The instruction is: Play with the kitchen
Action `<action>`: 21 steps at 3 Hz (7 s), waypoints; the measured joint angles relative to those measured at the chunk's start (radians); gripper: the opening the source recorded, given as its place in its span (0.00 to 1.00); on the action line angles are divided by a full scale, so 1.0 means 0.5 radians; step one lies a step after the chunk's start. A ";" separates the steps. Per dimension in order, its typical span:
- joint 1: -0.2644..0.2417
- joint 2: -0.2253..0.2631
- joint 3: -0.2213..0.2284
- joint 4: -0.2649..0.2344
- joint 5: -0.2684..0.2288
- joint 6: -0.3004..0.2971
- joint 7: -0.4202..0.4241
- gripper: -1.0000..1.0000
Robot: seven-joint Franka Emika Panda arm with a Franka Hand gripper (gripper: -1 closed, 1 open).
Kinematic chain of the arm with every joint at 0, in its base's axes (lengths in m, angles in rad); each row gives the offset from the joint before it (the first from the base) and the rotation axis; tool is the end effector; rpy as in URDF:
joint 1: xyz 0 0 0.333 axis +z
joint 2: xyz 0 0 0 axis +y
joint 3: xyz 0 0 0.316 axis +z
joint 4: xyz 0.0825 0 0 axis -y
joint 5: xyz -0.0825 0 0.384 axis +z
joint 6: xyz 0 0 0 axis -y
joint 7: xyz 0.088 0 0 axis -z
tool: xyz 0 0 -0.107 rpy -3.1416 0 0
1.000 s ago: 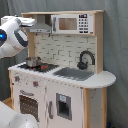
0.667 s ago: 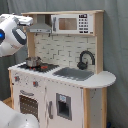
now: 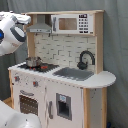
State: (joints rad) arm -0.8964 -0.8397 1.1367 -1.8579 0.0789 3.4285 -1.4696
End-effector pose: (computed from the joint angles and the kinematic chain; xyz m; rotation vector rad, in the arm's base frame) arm 0.3402 0.4126 0.7708 0.3936 1.2607 1.1368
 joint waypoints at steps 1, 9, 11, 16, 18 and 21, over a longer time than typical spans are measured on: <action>-0.141 -0.073 0.038 0.092 0.023 0.003 0.151 1.00; -0.694 -1.189 -0.220 0.128 0.900 -0.456 1.373 1.00; -0.769 -1.387 -0.337 0.143 0.922 -0.763 1.760 1.00; -0.991 -1.334 -0.371 0.566 0.711 -1.441 2.605 1.00; -1.098 -1.331 -0.382 0.715 0.574 -1.667 2.917 1.00; -1.156 -1.330 -0.419 0.784 0.325 -2.162 3.246 1.00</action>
State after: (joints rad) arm -1.4744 -1.5045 0.9273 -1.4660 0.2416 2.3476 0.1535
